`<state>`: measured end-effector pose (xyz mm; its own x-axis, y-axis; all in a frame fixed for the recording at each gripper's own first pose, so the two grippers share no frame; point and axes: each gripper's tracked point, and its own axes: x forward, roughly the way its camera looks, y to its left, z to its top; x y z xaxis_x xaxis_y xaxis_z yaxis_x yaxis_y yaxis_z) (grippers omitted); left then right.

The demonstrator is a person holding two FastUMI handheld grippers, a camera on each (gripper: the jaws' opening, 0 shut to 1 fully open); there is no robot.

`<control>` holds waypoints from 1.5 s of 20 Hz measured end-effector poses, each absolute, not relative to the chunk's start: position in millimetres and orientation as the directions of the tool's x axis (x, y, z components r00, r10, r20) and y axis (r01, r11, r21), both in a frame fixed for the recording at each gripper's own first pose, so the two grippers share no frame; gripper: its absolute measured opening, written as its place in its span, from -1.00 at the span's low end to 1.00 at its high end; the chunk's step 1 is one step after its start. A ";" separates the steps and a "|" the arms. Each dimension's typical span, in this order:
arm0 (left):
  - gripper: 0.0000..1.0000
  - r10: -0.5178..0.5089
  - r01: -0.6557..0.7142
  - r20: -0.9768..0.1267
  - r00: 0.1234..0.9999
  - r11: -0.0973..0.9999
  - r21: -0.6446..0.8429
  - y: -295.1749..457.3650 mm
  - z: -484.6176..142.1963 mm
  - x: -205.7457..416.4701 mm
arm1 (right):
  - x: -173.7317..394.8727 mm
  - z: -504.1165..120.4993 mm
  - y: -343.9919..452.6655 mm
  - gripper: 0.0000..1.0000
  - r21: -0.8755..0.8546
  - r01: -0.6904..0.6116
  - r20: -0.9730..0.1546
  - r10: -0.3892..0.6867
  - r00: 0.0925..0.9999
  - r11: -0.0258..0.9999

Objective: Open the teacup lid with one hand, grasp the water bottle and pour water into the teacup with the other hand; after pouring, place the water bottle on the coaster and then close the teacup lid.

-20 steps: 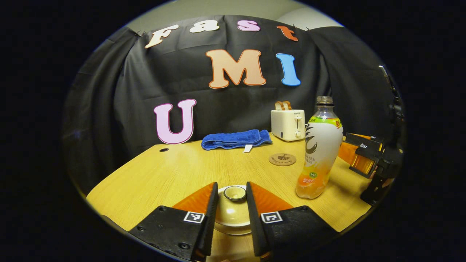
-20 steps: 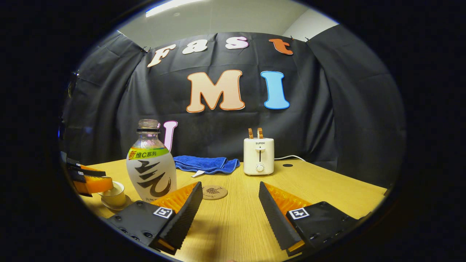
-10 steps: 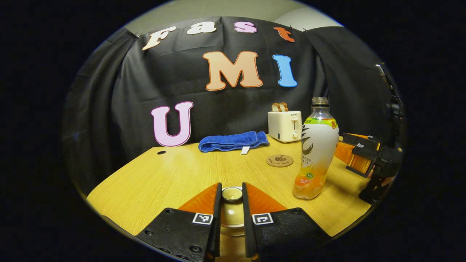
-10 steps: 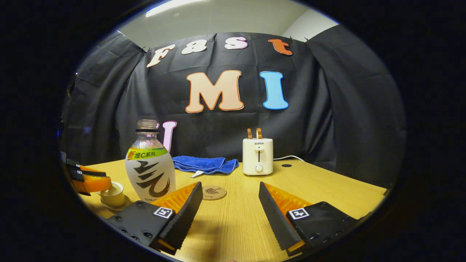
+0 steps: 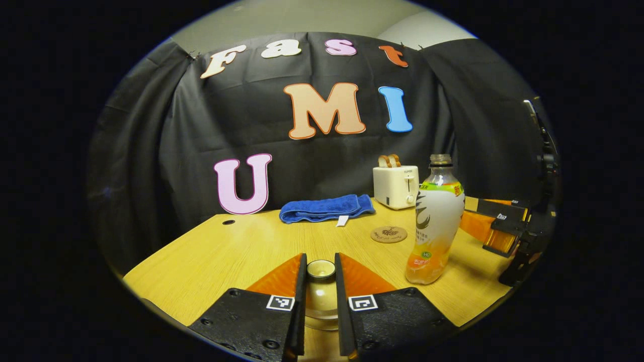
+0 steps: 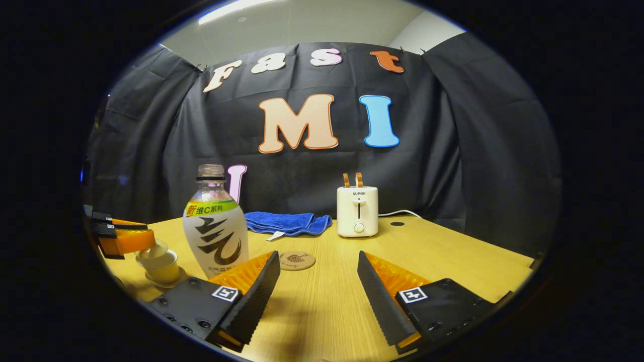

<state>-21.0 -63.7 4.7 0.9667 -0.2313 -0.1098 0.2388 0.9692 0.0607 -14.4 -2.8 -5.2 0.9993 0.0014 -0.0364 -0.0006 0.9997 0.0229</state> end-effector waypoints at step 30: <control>-0.52 -0.154 0.158 -0.093 0.984 0.987 0.030 -12.4 1.1 -26.4 | -16.4 -26.4 103.2 0.90 0.010 -0.243 -0.150 0.242 0.959 0.970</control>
<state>-26.4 -12.4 1.1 0.9837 -0.1542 -0.0930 0.1576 0.9870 0.0303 -16.4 103.2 -26.4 0.9587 0.2416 -0.1502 -0.2429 0.9700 0.0098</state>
